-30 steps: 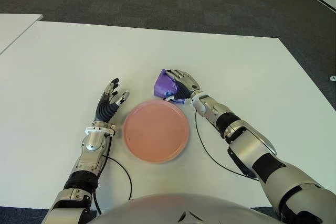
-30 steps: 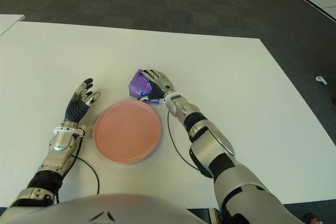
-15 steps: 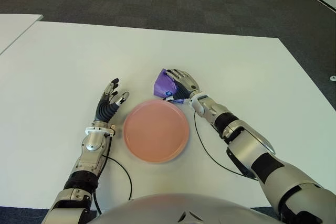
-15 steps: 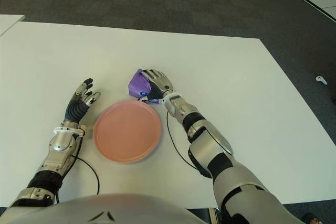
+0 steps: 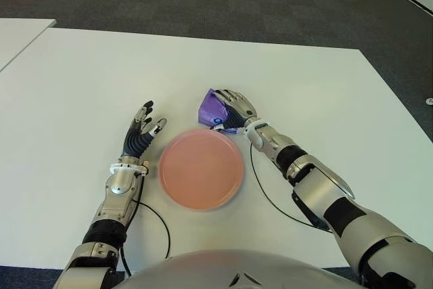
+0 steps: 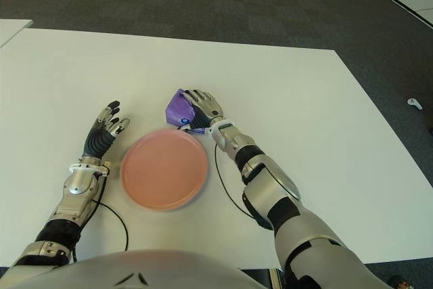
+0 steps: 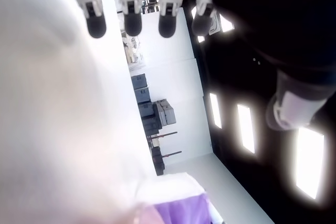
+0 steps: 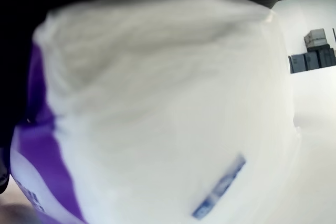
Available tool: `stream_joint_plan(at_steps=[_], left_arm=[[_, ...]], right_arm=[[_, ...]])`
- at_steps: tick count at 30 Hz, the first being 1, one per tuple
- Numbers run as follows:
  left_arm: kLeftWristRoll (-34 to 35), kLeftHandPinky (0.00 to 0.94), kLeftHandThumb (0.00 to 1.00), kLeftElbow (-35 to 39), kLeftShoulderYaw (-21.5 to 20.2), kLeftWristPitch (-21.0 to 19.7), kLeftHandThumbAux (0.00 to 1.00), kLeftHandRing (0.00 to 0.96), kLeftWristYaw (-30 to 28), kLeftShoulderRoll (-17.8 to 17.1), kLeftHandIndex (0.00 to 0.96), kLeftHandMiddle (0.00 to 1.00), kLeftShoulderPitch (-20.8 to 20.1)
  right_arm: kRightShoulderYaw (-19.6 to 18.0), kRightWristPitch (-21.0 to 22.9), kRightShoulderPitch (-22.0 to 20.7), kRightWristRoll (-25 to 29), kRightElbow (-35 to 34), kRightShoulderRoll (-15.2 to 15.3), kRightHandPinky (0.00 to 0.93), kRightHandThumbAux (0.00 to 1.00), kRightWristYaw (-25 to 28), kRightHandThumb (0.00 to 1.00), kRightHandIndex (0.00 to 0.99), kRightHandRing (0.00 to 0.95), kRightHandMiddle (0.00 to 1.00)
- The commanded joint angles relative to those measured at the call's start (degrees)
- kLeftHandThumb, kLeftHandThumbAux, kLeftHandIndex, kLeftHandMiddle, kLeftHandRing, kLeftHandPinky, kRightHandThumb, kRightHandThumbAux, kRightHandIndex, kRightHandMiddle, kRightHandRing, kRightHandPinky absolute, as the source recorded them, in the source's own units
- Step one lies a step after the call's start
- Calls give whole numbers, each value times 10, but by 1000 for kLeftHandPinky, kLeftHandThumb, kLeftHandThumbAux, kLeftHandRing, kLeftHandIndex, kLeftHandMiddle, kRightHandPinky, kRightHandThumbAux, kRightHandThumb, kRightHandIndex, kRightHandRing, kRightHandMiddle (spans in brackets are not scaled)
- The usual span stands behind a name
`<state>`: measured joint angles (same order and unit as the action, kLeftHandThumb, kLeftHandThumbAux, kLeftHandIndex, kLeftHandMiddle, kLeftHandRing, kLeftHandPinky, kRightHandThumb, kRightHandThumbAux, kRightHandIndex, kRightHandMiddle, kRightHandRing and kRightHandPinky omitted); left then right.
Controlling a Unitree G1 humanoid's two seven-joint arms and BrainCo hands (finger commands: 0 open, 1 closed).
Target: Put the tissue paper into the plate.
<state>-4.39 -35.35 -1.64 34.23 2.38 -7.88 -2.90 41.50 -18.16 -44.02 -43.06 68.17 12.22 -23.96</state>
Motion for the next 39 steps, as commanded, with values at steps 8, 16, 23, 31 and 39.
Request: stream_joint_plan(at_steps=[8,16,23,31,39], left_arm=[[-8,0,0,-65,0,6,497,0,11,9,0,0,50],[-2,0,0,-61,-1,4,512,0,4,11,0,0,52],[2,0,0,-54,0,-3,506,0,1,10,0,0,53],[2,0,0,-47,3,-10,503,0,0,9,0,0,56],[4,0,0,-45,1,-15,502,0,0,9,0,0,55]], right_arm=[[28,25,86,-25,54,-9,34,533,56,222,0,0,0],[23,48,121,-27,81,-29,562,612,-67,599,318,494,458],[34,58,132,-42,85,-40,828,695,-207,735,433,784,763],[47,66,129,-55,90,-48,864,704,-263,752,442,859,852],[55,61,127,-59,91,-45,869,705,-280,753,442,871,871]])
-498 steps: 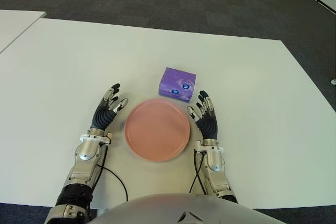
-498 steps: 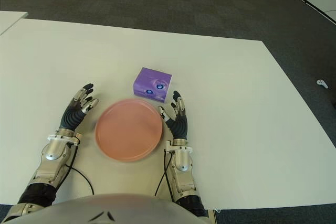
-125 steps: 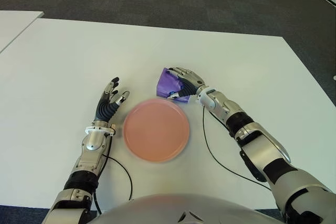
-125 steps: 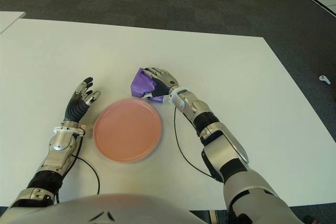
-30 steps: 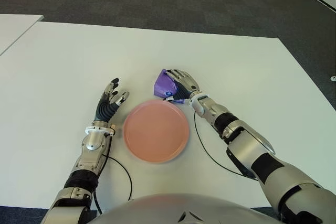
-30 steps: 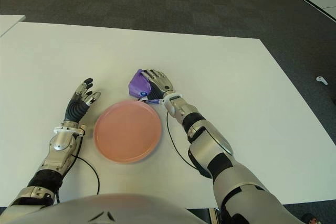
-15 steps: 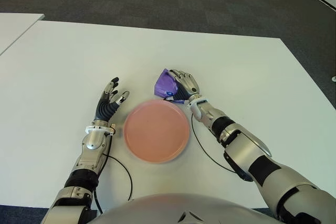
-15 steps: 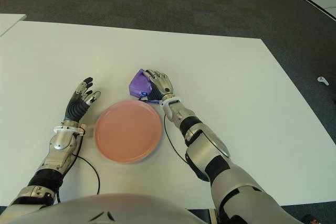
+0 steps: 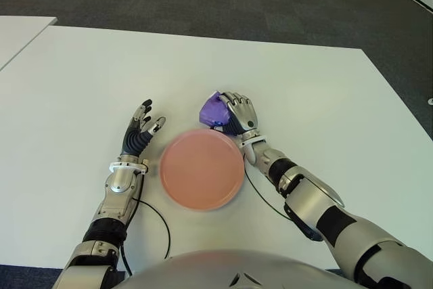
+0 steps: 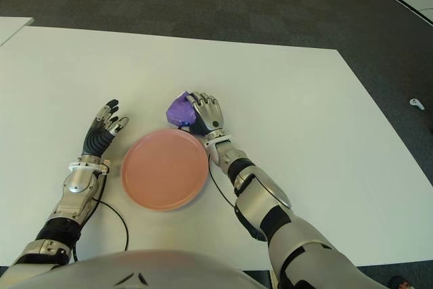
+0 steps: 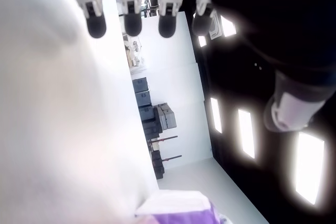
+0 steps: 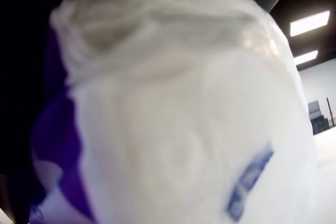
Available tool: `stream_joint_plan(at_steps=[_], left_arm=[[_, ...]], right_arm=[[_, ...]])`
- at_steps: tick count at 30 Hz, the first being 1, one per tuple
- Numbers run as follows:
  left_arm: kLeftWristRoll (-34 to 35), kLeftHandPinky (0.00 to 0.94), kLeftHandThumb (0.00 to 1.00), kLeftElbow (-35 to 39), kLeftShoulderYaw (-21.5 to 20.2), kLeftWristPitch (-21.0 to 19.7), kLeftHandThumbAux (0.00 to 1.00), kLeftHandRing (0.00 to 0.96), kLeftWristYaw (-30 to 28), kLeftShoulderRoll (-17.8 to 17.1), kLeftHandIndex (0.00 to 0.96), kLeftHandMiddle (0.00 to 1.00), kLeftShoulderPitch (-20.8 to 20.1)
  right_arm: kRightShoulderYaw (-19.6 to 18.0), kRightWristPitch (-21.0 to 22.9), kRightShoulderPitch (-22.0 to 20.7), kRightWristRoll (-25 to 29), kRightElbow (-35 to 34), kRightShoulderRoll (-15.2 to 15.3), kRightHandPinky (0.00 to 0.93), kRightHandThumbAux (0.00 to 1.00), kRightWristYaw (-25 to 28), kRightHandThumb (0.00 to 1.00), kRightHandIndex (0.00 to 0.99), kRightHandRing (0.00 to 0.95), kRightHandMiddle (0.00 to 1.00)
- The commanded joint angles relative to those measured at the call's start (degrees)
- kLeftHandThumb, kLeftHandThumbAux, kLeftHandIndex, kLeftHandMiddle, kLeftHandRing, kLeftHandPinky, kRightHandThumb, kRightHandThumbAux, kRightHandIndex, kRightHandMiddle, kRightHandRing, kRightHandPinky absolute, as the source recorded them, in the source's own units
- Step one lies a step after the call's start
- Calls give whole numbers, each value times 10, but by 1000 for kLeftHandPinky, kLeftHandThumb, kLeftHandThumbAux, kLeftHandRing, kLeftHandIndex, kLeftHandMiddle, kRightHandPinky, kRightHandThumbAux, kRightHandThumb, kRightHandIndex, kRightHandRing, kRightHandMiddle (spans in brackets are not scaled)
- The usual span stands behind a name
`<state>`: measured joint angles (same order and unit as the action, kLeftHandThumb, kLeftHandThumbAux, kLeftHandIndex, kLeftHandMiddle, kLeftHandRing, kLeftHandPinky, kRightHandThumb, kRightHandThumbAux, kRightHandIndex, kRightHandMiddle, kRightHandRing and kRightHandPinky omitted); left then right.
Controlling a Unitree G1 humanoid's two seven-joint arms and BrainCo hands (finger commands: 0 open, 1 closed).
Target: Put the tissue paper into the plate.
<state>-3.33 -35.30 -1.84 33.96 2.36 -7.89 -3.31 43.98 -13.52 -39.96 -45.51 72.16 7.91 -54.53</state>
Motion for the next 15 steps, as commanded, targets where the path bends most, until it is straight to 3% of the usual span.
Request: stream_joint_plan(at_steps=[1,15], left_arm=[[-7,0,0,-46,4,-12,503,0,1,9,0,0,59],[-8,0,0,-58,4,-7,493,0,1,8,0,0,53]], right_arm=[[31,16,86,-36,51,-2,870,705,19,753,442,871,871],[21,-2,85,-29,47,-4,871,706,11,752,441,879,885]])
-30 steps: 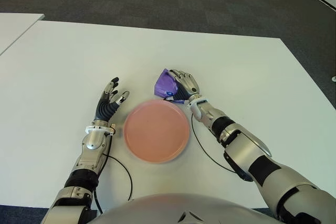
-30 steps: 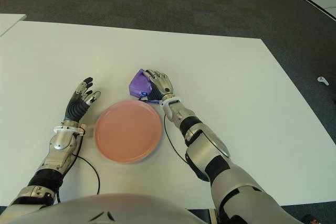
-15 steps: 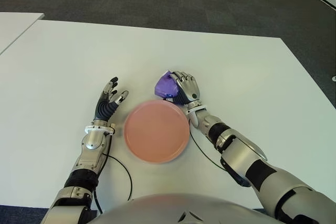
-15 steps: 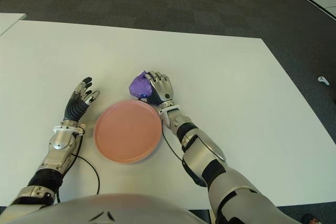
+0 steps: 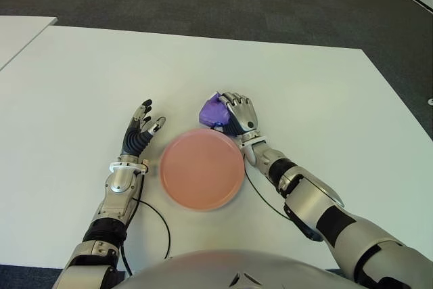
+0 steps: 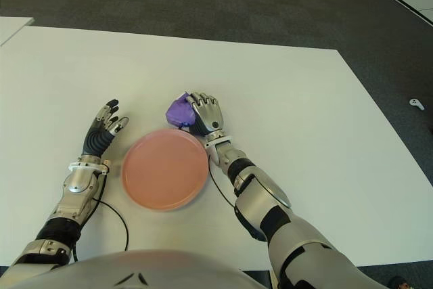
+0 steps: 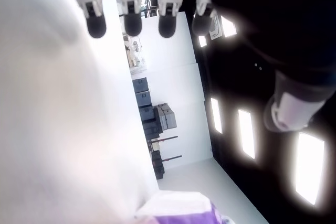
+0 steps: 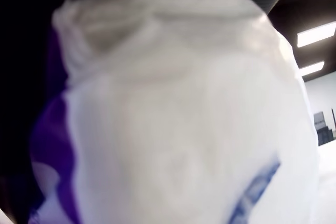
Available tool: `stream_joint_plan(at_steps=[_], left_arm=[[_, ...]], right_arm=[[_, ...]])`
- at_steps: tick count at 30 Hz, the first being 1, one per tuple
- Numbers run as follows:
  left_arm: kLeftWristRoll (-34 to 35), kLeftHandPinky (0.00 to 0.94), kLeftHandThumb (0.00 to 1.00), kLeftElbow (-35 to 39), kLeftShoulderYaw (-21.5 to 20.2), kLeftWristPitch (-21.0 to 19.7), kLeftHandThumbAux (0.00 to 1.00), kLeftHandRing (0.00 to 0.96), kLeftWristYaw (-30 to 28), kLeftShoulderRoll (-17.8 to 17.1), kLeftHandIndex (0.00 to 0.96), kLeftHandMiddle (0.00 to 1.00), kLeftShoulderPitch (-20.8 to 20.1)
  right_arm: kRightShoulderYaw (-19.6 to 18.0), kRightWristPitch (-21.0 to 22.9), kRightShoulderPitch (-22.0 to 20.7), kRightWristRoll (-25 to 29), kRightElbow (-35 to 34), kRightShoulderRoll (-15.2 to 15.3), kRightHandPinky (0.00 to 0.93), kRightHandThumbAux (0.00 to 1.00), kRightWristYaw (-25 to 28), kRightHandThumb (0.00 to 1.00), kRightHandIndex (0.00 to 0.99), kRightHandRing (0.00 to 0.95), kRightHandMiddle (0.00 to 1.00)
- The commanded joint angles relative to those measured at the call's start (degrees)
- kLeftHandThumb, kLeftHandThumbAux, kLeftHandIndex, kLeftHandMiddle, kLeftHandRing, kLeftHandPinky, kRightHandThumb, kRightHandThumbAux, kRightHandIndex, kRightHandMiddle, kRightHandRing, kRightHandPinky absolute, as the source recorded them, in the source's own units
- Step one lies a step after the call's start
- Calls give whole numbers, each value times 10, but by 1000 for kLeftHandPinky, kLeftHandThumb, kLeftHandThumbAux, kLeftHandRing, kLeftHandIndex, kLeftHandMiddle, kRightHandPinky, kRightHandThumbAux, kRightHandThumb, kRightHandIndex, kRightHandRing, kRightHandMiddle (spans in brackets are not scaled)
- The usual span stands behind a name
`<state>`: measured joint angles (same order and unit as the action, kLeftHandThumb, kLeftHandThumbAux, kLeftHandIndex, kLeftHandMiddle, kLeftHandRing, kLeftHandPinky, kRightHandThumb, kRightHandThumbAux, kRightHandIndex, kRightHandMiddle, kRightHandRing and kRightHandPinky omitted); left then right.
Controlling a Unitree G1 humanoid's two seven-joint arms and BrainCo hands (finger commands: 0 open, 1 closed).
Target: Put the tissue paper into the plate.
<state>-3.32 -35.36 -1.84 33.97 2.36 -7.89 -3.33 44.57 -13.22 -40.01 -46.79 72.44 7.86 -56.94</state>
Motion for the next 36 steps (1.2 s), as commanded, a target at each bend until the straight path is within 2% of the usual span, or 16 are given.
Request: stream_joint_plan(at_steps=[1,18,26,32,36], left_arm=[[-9,0,0,-58,4,-7,493,0,2,8,0,0,53],[-10,0,0,-68,3,-1,503,0,3,5,0,0,44],[-10,0,0,-68,4,0,500,0,2,5,0,0,42],[-8,0,0,-68,4,-2,492,0,1,6,0,0,40],[-12,0,0,-65,5,-4,481,0,4,6,0,0,39]], right_arm=[[14,-8,86,-14,45,-3,870,706,38,752,441,879,886],[7,-14,80,-14,44,-4,867,706,35,750,441,885,900],[-13,-36,76,2,39,-1,874,707,30,750,440,893,919],[-33,-53,45,9,28,12,879,708,33,749,439,897,930],[-53,-79,15,19,17,34,887,708,38,748,439,904,943]])
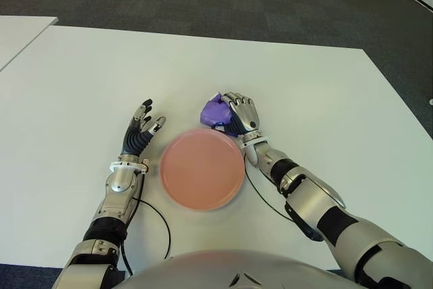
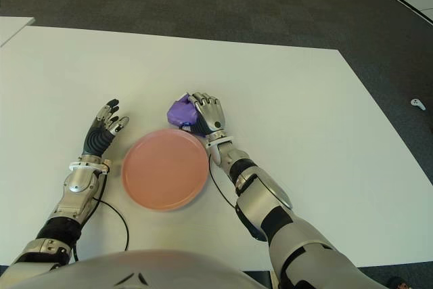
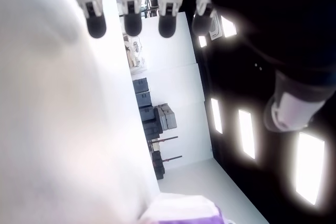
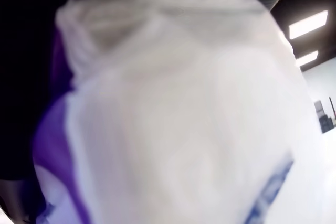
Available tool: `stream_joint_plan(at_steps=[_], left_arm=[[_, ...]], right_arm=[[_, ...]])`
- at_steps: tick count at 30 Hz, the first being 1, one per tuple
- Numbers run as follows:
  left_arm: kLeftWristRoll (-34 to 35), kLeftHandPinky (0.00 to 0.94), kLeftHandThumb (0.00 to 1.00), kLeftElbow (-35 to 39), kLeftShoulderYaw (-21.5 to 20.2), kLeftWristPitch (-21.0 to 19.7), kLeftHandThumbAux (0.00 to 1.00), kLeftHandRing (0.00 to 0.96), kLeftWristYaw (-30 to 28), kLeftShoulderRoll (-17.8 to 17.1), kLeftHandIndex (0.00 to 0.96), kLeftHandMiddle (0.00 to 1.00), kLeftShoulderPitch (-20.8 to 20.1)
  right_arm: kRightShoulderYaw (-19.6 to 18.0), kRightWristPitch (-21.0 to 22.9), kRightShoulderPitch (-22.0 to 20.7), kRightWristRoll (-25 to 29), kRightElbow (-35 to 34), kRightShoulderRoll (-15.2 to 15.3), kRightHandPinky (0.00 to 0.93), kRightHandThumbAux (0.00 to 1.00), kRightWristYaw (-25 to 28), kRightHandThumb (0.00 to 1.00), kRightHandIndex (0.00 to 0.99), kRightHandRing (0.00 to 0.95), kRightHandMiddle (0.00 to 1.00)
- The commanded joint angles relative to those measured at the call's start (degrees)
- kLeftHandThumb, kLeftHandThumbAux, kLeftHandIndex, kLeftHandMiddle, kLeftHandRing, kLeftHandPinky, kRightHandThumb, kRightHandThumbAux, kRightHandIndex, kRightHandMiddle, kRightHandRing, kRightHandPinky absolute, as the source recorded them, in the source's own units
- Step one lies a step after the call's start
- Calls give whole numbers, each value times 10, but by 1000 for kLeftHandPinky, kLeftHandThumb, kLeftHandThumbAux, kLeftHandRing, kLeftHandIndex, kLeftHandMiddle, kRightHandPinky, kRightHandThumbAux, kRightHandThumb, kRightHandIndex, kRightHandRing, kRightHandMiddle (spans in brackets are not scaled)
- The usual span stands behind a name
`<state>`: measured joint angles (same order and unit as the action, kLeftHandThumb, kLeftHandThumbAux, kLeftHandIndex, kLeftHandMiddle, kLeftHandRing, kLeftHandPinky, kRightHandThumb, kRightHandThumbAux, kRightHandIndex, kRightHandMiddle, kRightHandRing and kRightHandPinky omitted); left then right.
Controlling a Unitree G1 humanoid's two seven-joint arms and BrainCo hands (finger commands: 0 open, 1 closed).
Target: Put the tissue paper into the plate.
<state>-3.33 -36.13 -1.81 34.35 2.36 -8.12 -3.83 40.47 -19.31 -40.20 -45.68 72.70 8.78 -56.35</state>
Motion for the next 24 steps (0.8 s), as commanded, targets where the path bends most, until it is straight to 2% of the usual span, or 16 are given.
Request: stream_joint_plan(at_steps=[1,6,10,14,20,24], left_arm=[[-13,0,0,-57,5,-7,480,0,4,8,0,0,44],[-16,0,0,-53,7,-8,481,0,7,8,0,0,45],[-15,0,0,-49,7,-12,484,0,8,9,0,0,45],[-13,0,0,-44,6,-17,490,0,8,11,0,0,45],[-4,0,0,-44,6,-14,500,0,-4,11,0,0,44],[-3,0,0,-45,6,-13,503,0,-6,11,0,0,44]], right_arm=[[-15,-21,14,9,13,27,888,708,32,748,439,905,945],[-47,-57,-8,29,-31,47,880,708,32,748,439,901,941],[-67,-68,-15,32,-76,62,875,708,34,749,439,896,929],[-106,-73,-6,42,-206,95,870,707,51,750,440,890,911],[-138,-66,26,49,-330,108,868,706,94,750,440,885,900],[-153,-53,43,43,-388,109,872,706,113,750,440,886,901]])
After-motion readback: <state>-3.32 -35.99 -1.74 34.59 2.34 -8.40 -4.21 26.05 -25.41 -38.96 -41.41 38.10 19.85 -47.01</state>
